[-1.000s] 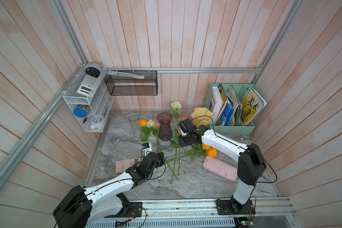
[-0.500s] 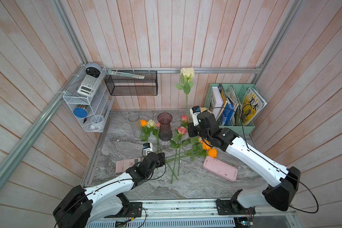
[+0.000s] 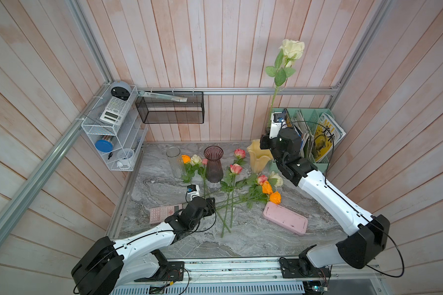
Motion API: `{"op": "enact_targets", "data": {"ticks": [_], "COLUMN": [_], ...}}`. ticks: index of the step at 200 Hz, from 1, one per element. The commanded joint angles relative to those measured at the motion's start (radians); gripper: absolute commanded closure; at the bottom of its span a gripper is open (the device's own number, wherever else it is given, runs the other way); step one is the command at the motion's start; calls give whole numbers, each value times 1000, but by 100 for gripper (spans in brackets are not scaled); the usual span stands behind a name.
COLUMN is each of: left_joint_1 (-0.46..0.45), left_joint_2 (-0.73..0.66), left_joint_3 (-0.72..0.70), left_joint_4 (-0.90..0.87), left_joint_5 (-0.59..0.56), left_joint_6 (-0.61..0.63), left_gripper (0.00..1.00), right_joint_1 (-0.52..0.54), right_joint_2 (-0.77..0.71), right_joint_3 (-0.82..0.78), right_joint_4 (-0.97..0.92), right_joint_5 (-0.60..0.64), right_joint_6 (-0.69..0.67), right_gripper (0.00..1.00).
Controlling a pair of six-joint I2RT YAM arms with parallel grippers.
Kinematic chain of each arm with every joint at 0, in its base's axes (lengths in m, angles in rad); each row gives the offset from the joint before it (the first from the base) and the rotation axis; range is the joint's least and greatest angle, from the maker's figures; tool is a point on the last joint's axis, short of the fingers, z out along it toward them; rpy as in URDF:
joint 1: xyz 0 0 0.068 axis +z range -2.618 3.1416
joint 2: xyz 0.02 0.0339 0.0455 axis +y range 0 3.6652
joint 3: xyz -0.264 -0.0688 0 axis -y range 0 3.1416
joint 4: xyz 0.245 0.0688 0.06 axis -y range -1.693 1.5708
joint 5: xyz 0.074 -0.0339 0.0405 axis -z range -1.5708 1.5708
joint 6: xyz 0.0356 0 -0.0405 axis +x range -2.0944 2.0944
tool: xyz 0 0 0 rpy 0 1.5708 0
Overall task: Arrange the flowers in different vases according to their colors
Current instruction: Insert the flower into the vase.
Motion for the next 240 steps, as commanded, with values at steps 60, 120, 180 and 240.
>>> {"op": "enact_targets", "data": {"ticks": [60,120,180,240], "left_joint_1": [1,3,1,2], "left_joint_2": [66,112,130,137], "left_joint_3": [-14,-10,-7,-11], "left_joint_4": [63,91,104,110], "left_joint_5": [8,14,17,24], "left_joint_6": [7,3,-1,-2], "left_gripper": [28,28,28,28], "right_joint_1": [-31,-31,-30,-28], "right_joint_2": [168,130,60,2], "right_joint_3": [-31,-187,-311,-392], "right_joint_4": [239,323,352,348], "right_joint_5": [35,44,60,43], "right_joint_6": [-105,-96,-71,-53], "right_gripper": [100,100,100,93]}}
